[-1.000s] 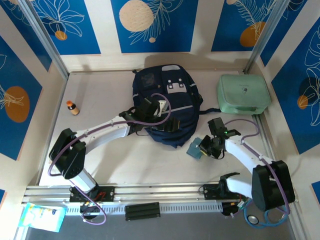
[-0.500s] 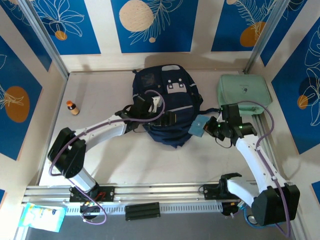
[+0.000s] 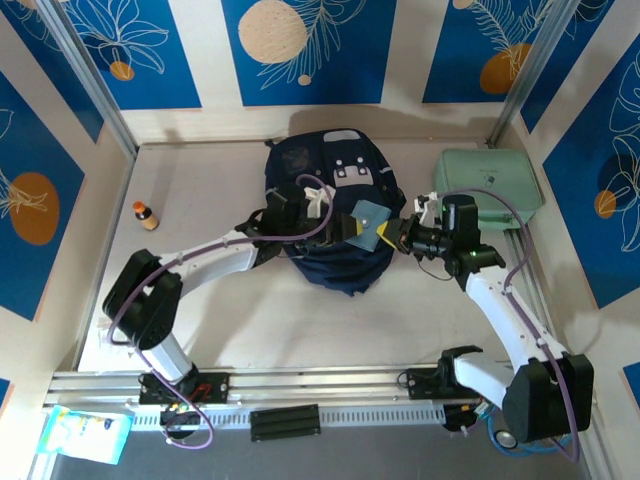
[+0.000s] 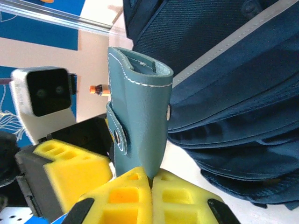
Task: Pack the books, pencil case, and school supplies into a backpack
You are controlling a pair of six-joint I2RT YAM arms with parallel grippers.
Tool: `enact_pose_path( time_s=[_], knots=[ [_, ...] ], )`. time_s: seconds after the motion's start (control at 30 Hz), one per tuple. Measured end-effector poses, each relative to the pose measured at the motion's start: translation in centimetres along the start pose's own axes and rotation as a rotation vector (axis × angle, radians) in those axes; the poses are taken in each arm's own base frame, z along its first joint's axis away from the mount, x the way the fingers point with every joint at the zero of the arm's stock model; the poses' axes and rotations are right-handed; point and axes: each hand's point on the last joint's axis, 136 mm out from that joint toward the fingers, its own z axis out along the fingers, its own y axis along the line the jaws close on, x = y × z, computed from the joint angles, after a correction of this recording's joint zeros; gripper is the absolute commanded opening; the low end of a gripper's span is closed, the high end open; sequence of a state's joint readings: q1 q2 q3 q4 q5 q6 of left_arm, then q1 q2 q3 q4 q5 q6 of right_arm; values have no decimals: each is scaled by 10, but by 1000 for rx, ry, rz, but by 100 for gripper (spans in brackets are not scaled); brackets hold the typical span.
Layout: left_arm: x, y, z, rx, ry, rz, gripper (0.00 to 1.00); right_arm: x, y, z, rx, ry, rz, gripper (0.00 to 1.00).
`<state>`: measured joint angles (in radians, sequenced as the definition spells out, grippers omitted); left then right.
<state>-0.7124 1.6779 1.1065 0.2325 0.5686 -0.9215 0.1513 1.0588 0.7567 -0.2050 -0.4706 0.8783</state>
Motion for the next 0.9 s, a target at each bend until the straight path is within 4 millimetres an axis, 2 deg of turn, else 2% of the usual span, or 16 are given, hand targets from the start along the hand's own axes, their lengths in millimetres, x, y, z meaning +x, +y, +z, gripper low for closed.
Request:
enact_pose_path(
  time_s=[0.1, 0.27, 0.3, 0.4, 0.5, 0.77, 0.83, 0.9],
  knots=[
    [-1, -2, 5, 34, 3, -23, 24, -2, 3, 3, -24, 7, 9, 0],
    [-13, -11, 1, 99, -33, -48, 2, -8, 1, 10, -37, 10, 30, 0],
    [-14, -10, 1, 104, -36, -56, 0, -9, 2, 10, -42, 12, 30, 7],
    [-14, -8, -1, 109, -41, -61, 0, -9, 3, 14, -65, 30, 36, 34],
    [-15, -6, -1, 107, -44, -72, 0, -10, 4, 22, -95, 56, 46, 42],
    [-16, -7, -2, 116, -43, -96, 0, -15, 9, 35, -160, 89, 50, 40],
    [-18, -7, -3, 118, -47, -100, 4, -16, 10, 35, -165, 85, 43, 33],
    [-19, -6, -4, 117, -52, -101, 12, -16, 11, 35, -168, 82, 40, 18]
  ],
)
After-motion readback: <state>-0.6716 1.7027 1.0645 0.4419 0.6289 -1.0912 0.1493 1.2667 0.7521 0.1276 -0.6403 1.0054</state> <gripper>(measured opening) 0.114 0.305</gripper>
